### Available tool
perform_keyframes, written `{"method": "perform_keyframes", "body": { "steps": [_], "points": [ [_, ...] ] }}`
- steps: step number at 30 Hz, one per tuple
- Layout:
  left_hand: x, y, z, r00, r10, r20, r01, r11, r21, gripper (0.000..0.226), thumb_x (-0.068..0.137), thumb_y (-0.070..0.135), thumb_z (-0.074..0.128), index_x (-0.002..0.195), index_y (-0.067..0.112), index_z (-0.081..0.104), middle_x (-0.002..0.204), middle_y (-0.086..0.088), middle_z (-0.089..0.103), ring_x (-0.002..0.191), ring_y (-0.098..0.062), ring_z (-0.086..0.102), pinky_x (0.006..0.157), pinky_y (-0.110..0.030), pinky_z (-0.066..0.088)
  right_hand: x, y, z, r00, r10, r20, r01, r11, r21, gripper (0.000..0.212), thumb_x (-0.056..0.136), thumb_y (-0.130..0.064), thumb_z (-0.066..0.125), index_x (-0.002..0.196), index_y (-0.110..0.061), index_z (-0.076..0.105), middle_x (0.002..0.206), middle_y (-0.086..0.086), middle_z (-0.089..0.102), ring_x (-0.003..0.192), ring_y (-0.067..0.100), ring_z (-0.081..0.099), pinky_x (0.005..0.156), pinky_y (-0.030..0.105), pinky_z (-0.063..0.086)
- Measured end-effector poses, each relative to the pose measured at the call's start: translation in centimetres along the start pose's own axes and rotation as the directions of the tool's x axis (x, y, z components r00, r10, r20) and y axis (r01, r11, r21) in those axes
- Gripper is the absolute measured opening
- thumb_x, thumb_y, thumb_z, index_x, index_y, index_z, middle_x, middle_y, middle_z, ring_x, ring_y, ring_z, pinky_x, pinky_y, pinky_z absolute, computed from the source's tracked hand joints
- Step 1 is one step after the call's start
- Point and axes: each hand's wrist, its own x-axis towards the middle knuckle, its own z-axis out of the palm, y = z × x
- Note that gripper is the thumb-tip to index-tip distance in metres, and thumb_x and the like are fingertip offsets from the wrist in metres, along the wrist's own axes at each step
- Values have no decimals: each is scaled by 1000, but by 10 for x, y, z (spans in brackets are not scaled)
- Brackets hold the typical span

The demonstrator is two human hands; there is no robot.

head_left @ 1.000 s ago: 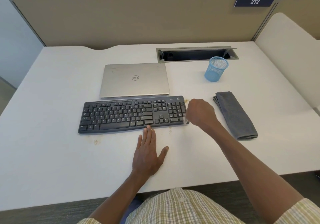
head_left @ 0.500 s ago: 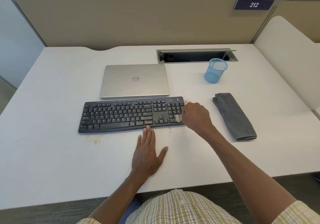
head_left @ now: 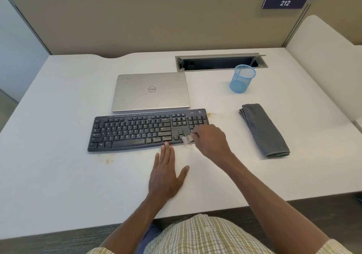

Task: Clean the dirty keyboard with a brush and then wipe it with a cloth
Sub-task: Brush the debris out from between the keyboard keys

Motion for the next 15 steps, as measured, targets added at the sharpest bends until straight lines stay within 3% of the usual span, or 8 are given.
{"method": "perform_keyframes", "body": {
  "steps": [3,6,9,11,15],
  "points": [
    [0,1,0,1000,2,-5,-2,1000,8,92,97,71,16,162,8,0,167,-6,-15,156,-19,-14,126,-34,-5,-10,17,6,996,51,-68,-52,998,-19,21,93,-18,48,77,-19,62,72,-1,65,66,25,51,58,30,33],
    [0,0,1,1000,5,-10,-5,1000,11,90,98,69,18,161,8,0,167,-7,-14,156,-20,-13,125,-33,-6,-18,46,2,980,156,-126,-165,985,-60,20,93,-20,51,86,-22,70,76,0,69,71,28,59,57,29,35],
    [0,0,1,1000,10,-14,-9,1000,12,90,98,70,18,161,8,0,168,-7,-14,156,-20,-14,125,-34,-6,-23,68,-6,952,231,-199,-253,963,-91,21,93,-17,51,84,-22,70,72,0,68,67,27,59,52,29,34],
    [0,0,1,1000,14,-15,-14,1000,12,90,98,70,17,161,8,-1,167,-7,-14,155,-20,-15,125,-33,-6,-23,69,-8,953,215,-215,-237,968,-83,21,94,-18,52,83,-21,69,71,1,67,68,28,61,53,30,36],
    [0,0,1,1000,13,-9,-13,1000,16,91,97,71,16,161,8,0,167,-5,-15,155,-19,-15,124,-32,-8,-24,61,-2,987,115,-111,-117,993,-10,18,95,-25,53,92,-25,71,80,-3,71,76,26,61,59,28,34]
  ]
}}
